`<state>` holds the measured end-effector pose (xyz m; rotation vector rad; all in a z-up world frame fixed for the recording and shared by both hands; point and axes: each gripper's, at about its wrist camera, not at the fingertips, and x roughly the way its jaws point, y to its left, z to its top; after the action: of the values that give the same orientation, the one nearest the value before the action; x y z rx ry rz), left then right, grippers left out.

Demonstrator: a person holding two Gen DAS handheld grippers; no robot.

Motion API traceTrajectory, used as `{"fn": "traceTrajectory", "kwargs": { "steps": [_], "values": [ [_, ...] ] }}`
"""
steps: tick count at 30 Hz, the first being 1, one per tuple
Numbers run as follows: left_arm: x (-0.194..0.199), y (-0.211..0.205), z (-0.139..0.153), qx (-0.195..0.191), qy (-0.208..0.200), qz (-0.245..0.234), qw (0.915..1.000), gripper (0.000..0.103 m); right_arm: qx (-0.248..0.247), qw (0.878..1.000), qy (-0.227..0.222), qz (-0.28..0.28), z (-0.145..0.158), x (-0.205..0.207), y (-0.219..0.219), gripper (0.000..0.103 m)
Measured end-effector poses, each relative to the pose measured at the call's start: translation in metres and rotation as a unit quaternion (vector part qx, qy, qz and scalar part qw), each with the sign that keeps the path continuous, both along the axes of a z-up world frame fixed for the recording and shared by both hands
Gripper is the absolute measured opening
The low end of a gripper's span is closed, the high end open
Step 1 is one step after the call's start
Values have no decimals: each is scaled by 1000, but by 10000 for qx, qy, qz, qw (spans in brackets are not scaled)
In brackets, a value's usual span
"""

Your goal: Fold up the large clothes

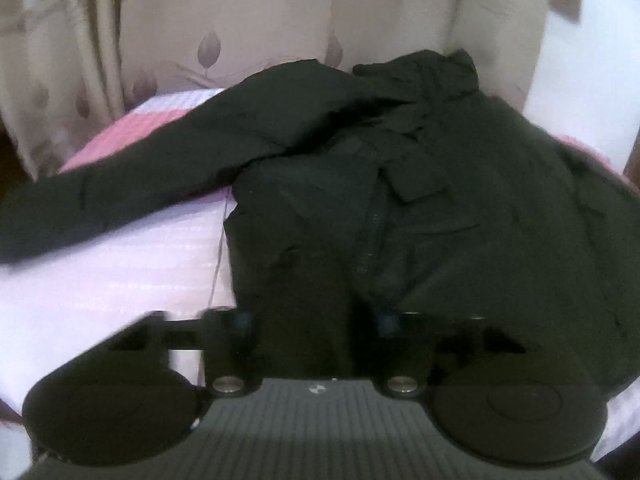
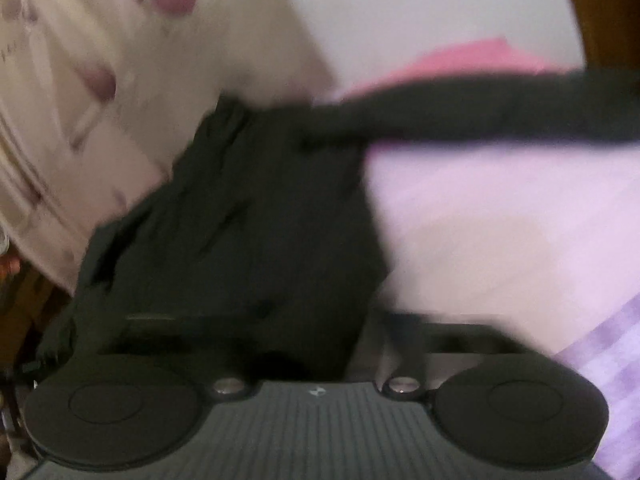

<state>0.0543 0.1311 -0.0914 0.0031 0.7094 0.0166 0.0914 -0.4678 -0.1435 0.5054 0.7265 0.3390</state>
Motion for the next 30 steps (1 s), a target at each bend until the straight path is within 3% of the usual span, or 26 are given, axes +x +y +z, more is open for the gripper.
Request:
{"fn": "traceTrajectory", "kwargs": {
  "steps": [1,3,6,9,12,14,15,18,19,20,22,23,26,28,30],
  "values": [
    [-2,0,3,6,-30,-43,10000,26,-85,10000,-38,-35,0,0,6,18],
    [-11,4,11,-38,-122,-52,9999,21,-30,9998,-181,-55,5,-4,9,13],
    [-29,12,24,-97,-133,-71,9998,18,476,9983,-326,-93,20,-33,-1,13],
    [-54,14,27,-37,-60,-108,9999,18,581,9981,-209,-26,23,-63,-3,13],
    [-66,15,18,-6,25,-171,9999,19,505,9986,152,-5,5,-67,5,16],
    [-71,17,14,2,20,-167,9999,26,877,9951,433,-119,-8,-67,-3,20],
    [-74,19,14,60,-34,-98,9999,35,1071,9926,520,-220,-13,-68,-9,25],
    [-79,27,27,158,-256,103,9995,54,852,9943,355,-534,-1,-70,-22,57],
    [-83,27,34,237,-434,167,9986,64,730,9948,239,-671,5,-74,-27,79],
    [-85,27,44,332,-641,216,9972,71,681,9946,122,-773,12,-78,-31,89],
    [-87,23,64,548,-1125,253,9918,94,752,9918,-202,-1016,23,-83,-45,89],
    [-85,18,74,624,-1349,218,9887,95,827,9899,-302,-1114,26,-82,-53,89],
    [-53,0,95,450,-1617,-113,9857,92,1013,9855,-451,-1288,31,-75,-63,89],
    [-18,-14,102,139,-1613,-367,9861,69,1132,9848,-452,-1233,30,-65,-59,89],
    [25,-32,104,49,-1576,-681,9851,58,1134,9869,-418,-1071,26,-62,-54,89]
  ]
}}
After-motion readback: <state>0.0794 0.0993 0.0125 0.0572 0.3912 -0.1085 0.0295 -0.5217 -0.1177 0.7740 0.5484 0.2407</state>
